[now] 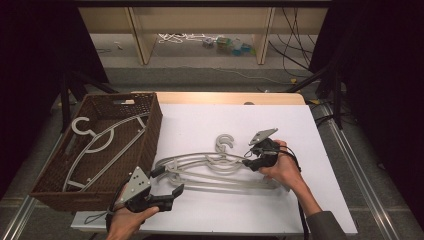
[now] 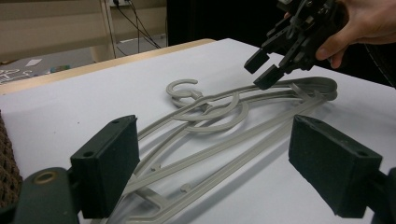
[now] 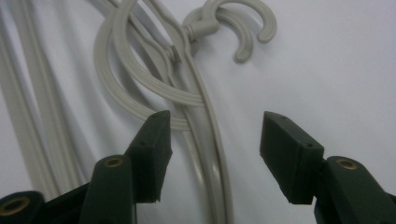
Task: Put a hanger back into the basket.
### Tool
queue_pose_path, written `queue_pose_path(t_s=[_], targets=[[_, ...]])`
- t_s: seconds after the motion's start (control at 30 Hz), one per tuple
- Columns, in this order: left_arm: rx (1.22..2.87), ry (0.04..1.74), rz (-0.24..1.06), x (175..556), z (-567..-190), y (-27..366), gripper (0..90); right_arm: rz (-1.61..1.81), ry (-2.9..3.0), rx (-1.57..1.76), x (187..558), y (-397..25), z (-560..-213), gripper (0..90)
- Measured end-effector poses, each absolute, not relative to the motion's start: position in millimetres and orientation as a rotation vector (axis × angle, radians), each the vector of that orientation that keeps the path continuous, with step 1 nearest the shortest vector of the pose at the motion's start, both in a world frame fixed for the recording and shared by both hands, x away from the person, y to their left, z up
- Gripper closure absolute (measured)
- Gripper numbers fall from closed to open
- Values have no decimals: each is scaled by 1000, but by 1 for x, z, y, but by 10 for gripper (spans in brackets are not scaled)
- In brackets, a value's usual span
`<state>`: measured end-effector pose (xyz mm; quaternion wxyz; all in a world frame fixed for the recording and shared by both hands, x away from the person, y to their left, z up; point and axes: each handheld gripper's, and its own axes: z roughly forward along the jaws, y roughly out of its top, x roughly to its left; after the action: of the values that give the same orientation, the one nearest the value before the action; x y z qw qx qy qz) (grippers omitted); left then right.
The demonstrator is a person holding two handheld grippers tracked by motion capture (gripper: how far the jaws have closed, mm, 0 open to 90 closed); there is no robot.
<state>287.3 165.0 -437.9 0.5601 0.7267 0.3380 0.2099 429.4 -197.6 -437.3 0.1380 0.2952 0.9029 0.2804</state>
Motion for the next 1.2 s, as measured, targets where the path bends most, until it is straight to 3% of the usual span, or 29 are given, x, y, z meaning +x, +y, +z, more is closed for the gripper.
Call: queue_pose_path(t_s=[0.3,0.53,0.83,1.2], targets=[[1699,802,480,288,-439,164,163,784,2712,849,442,-195,-450,583],[1722,795,479,288,-439,164,164,760,2760,887,450,-190,-459,615],[1741,795,486,290,-440,164,165,810,2816,869,451,-192,-459,788],[1735,797,484,290,-439,165,167,749,2779,712,446,-189,-443,820]])
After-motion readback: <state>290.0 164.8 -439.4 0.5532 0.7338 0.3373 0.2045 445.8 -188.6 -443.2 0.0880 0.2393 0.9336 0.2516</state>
